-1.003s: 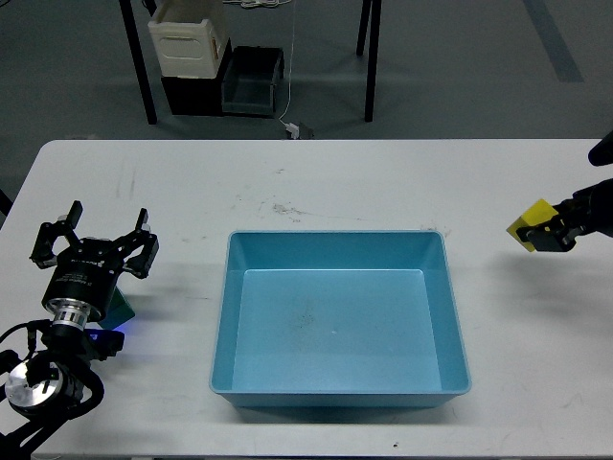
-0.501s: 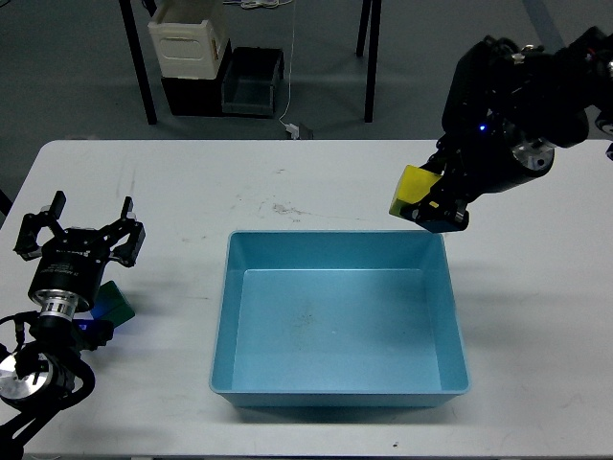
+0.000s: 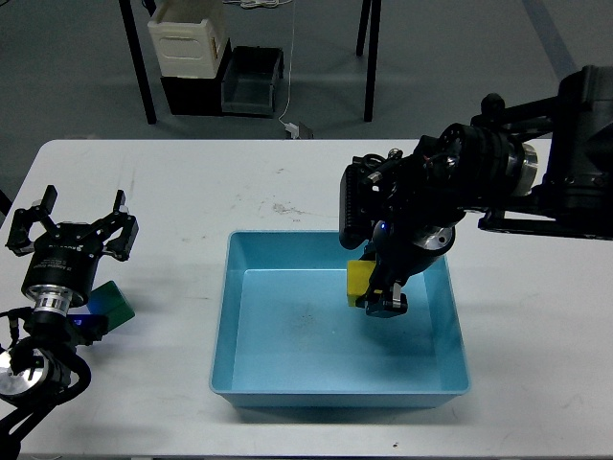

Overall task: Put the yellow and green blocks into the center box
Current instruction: 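Lower the yellow cube into the box and open the right gripper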

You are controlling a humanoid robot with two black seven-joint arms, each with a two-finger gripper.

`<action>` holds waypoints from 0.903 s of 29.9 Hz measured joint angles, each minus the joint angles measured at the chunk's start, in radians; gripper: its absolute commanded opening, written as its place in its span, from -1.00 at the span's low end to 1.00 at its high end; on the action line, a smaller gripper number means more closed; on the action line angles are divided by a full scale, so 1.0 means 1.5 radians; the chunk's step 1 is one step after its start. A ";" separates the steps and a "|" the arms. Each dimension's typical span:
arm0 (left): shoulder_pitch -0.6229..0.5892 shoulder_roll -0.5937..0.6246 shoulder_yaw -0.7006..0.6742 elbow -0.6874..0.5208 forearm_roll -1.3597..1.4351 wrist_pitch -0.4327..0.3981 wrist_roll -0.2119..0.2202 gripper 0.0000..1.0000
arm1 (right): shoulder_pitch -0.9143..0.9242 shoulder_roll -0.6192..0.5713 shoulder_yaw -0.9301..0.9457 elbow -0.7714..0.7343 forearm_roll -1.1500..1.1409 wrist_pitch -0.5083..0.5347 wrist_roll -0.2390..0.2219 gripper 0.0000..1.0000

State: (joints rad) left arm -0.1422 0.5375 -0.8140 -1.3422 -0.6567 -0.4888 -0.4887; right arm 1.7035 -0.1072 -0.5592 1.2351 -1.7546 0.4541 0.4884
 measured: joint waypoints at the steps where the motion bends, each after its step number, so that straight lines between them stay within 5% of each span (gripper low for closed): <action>1: -0.001 0.005 0.000 0.000 0.002 0.000 0.000 1.00 | -0.010 0.010 0.000 -0.010 0.001 0.000 0.000 -0.23; 10: -0.012 0.086 0.007 0.015 0.065 0.030 0.000 1.00 | -0.053 0.052 -0.001 -0.055 0.032 0.000 0.000 0.86; 20: -0.038 0.185 0.006 0.036 0.317 0.056 0.000 1.00 | -0.042 0.011 0.023 -0.059 0.109 -0.014 0.000 0.94; 27: -0.074 0.284 -0.007 0.045 0.624 0.046 0.000 0.90 | -0.122 -0.068 0.236 -0.085 0.164 -0.162 0.000 0.95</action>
State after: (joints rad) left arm -0.2530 0.9631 -0.8251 -1.2747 0.2797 -0.4201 -0.4886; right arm 1.5210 -0.2099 -0.2045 1.1071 -1.5087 0.2116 0.4887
